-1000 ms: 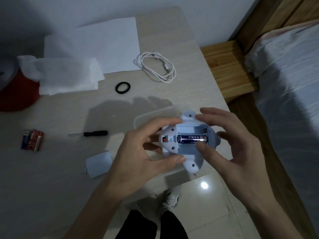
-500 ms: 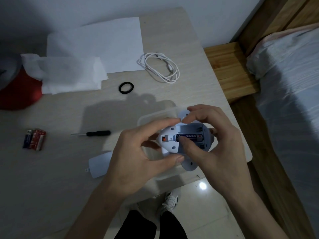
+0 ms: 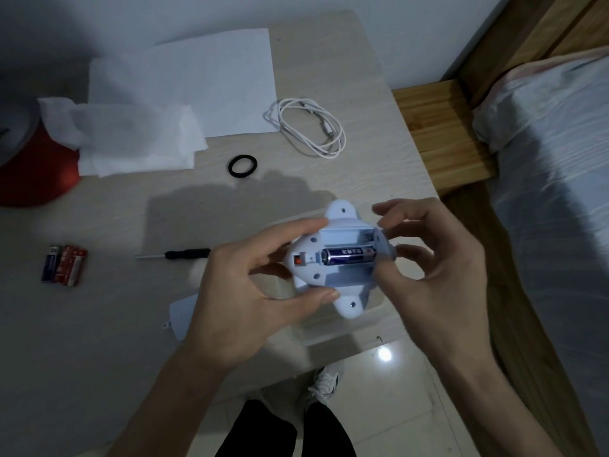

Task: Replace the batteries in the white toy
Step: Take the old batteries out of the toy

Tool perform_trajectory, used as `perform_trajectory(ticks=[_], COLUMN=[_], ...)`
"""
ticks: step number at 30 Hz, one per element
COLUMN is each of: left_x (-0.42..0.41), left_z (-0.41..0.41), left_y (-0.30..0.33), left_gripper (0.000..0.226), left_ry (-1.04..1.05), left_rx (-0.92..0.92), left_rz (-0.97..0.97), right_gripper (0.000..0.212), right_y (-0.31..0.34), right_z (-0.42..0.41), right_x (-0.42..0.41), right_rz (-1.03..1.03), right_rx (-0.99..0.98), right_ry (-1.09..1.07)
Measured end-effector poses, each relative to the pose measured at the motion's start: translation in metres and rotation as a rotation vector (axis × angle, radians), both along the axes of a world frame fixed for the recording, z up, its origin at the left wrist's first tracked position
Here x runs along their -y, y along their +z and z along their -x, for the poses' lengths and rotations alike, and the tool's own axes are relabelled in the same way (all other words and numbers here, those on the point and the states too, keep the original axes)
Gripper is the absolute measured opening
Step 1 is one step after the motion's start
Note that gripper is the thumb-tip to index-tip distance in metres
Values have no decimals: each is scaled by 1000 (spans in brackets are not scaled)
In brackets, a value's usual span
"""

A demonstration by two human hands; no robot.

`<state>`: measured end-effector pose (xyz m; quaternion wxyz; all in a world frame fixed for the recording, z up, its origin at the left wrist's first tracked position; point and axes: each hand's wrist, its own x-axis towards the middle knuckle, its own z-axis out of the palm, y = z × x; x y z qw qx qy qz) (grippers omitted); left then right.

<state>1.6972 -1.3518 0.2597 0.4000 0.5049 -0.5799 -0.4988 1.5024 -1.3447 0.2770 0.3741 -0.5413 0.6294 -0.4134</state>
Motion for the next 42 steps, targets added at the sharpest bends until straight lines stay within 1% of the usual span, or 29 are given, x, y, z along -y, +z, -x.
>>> perform_trajectory(ticks=[7, 16, 19, 23, 29, 33, 42], left_x=[4, 4, 3, 3, 2, 1, -1], left_z=[6, 9, 9, 9, 9, 10, 12], left_y=[6, 4, 3, 3, 1, 0, -3], left_gripper=[70, 70, 72, 73, 71, 70, 69], left_ry=[-33, -46, -52, -61, -85, -97, -105], left_rx=[37, 73, 73, 71, 135, 179, 162], left_rz=[55, 80, 84, 87, 134, 192, 188], right_gripper=[24, 29, 30, 38, 46, 48, 49], right_y=[4, 6, 7, 10, 13, 13, 10], right_z=[-1, -3, -3, -3, -4, -6, -4], right_x=[-5, -4, -3, 0, 3, 3, 2], right_rz=[-2, -18, -19, -37, -53, -76, -86], right_rx=[26, -72, -70, -59, -87, -96, -79], right_ry=[49, 15, 11, 2, 57, 62, 61])
